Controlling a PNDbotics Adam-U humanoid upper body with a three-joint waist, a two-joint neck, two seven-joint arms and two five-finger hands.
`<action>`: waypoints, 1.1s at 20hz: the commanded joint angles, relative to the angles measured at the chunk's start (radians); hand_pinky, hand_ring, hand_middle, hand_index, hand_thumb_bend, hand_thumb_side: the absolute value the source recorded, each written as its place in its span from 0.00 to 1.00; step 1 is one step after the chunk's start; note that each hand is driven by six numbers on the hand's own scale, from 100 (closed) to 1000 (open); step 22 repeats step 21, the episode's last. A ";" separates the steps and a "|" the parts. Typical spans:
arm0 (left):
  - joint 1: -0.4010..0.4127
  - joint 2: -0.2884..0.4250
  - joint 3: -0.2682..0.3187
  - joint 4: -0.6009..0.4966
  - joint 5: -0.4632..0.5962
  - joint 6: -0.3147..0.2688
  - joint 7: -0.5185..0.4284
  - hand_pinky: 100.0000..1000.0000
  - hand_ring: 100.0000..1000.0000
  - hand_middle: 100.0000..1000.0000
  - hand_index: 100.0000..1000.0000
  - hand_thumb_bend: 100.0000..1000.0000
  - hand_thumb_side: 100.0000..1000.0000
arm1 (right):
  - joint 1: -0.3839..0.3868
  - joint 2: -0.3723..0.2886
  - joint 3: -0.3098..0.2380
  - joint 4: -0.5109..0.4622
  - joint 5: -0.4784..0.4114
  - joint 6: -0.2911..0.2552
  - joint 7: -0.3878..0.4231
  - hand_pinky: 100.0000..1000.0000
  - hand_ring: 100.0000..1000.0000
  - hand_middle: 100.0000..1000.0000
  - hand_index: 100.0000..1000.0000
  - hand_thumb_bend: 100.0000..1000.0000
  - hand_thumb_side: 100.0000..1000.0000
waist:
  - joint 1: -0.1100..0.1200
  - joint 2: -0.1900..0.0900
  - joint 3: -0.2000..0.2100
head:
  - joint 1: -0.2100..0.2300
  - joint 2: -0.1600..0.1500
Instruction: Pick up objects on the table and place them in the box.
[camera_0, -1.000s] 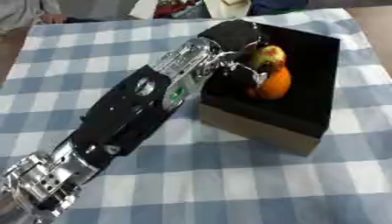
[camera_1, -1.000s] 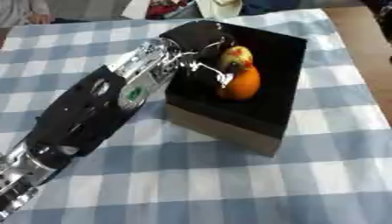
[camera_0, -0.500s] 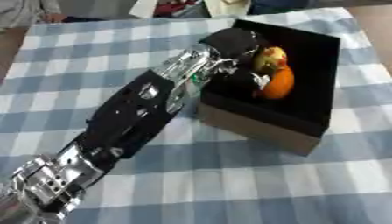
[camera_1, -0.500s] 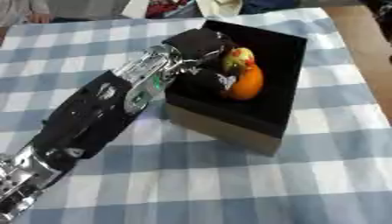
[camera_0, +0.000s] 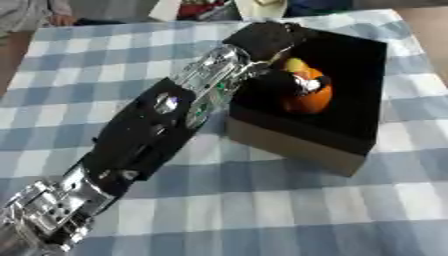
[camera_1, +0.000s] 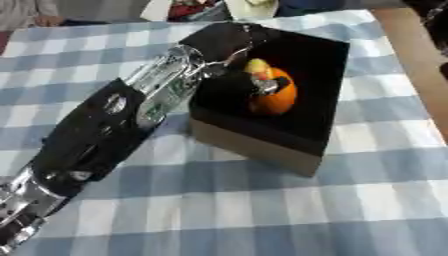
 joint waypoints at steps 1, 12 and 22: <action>-0.010 0.035 0.016 -0.070 0.021 0.039 0.019 0.67 0.82 0.82 1.00 0.44 1.00 | -0.006 0.000 -0.005 -0.019 -0.008 0.005 -0.003 1.00 0.88 0.70 0.89 0.00 0.76 | -0.008 -0.032 0.004 | -0.006 0.009; 0.059 0.124 0.123 -0.477 0.261 0.195 0.091 0.64 0.76 0.76 0.95 0.17 1.00 | 0.007 -0.002 -0.020 -0.023 -0.004 -0.002 -0.034 1.00 0.88 0.71 0.88 0.00 0.75 | -0.030 -0.066 0.050 | -0.027 0.051; 0.190 0.213 0.242 -0.613 0.672 0.164 0.402 0.62 0.73 0.73 0.91 0.13 1.00 | 0.019 -0.005 -0.029 -0.028 -0.009 -0.006 -0.066 1.00 0.89 0.71 0.88 0.00 0.75 | -0.046 -0.092 0.097 | -0.051 0.066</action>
